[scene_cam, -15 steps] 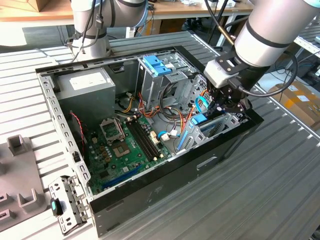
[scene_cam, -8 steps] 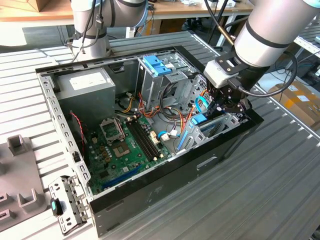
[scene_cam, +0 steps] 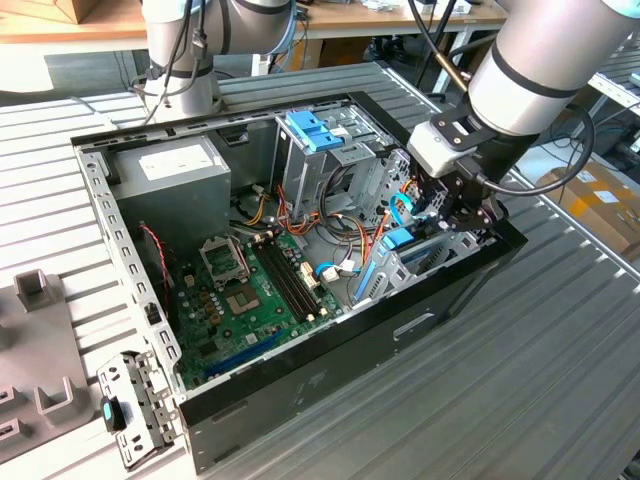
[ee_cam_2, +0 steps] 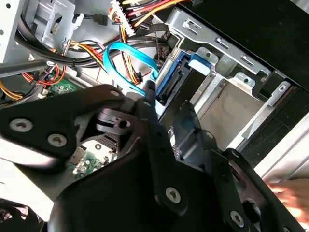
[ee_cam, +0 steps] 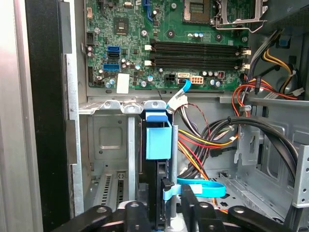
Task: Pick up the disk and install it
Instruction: 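Insert the first disk wire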
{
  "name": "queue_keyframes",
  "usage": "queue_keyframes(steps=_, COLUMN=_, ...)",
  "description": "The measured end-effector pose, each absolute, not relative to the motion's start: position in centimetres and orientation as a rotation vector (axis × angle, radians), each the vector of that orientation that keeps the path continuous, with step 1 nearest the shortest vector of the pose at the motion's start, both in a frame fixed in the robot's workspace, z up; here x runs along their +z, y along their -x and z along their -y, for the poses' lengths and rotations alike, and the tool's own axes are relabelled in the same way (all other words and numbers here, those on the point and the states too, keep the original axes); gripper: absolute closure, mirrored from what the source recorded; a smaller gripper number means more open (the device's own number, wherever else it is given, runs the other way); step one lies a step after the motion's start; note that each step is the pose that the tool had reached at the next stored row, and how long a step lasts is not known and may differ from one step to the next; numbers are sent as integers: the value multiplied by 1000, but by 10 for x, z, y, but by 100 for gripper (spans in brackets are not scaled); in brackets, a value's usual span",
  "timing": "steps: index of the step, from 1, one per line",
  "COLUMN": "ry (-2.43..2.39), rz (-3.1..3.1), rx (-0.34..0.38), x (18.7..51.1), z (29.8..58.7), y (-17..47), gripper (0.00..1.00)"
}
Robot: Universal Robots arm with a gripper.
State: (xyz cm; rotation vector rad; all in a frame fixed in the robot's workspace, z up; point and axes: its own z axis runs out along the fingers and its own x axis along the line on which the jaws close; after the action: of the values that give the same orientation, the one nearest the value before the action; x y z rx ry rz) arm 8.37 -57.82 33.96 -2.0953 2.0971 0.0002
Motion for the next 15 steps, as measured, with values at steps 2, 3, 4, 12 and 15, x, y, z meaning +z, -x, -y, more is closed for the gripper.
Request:
queue_keyframes(steps=2, ry=2095, rz=-2097, rx=0, x=340, z=578, y=-84, gripper=53)
queue_keyframes(steps=3, ry=2095, rz=-2097, rx=0, x=340, z=578, y=-84, gripper=53)
queue_keyframes(steps=4, ry=2095, rz=-2097, rx=0, x=339, z=578, y=-84, gripper=53)
queue_keyframes(steps=12, ry=2095, rz=-2097, rx=0, x=346, z=578, y=-84, gripper=53)
queue_keyframes(steps=15, ry=2095, rz=-2097, rx=0, x=350, z=578, y=-84, gripper=53)
